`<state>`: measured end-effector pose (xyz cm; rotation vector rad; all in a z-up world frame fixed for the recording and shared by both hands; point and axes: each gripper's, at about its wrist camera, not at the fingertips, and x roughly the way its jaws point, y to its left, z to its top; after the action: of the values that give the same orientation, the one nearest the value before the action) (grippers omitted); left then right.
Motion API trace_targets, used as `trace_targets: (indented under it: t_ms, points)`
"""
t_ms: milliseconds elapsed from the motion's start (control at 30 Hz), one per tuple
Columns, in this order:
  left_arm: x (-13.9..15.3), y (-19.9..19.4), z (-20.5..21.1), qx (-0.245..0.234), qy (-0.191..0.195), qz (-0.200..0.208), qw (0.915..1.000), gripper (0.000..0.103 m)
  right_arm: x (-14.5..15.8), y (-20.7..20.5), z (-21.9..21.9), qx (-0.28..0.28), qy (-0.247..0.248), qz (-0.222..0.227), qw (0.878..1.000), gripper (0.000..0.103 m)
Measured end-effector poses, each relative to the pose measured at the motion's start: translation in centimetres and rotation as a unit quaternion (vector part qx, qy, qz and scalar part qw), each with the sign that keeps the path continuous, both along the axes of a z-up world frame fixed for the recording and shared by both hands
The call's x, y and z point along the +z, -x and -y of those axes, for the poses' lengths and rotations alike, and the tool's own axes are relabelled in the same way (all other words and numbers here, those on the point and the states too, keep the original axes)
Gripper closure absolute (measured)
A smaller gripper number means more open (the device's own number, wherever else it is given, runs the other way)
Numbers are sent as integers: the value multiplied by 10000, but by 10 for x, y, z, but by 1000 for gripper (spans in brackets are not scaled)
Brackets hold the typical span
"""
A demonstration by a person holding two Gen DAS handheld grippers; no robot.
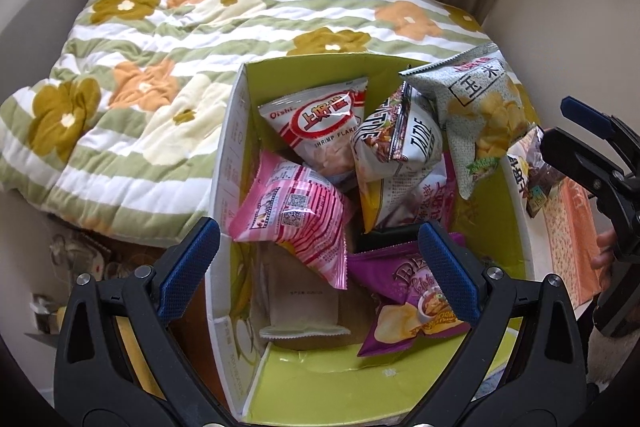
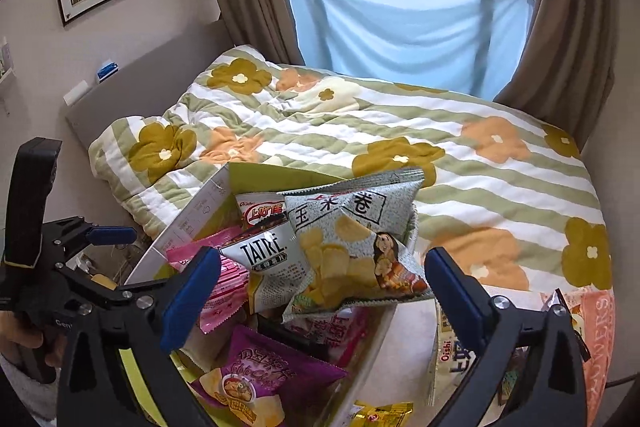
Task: Organize snacks
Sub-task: 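Release both bags into the box, then move both tools back to the remaining snacks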
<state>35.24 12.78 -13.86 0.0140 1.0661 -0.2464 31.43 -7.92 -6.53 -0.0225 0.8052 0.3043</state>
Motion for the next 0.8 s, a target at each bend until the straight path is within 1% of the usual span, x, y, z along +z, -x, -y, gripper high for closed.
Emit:
trace_targets:
  t_ms: [233,433,567,700,800]
  points:
    - [7,12,13,-189,31,97,9998,4,7,31,19,-295,139,94,9994,2]
    - [23,23,34,-189,91,268,9994,4,20,52,48,-494,196,224,9983,2]
    - [30,34,64,-182,51,363,9992,4,26,64,82,-576,190,339,9976,1]
    - [35,45,102,-79,83,393,9992,4,24,73,118,-507,221,304,9980,1]
    - [35,51,138,-15,143,370,9992,4,20,76,150,-421,319,221,9984,1]
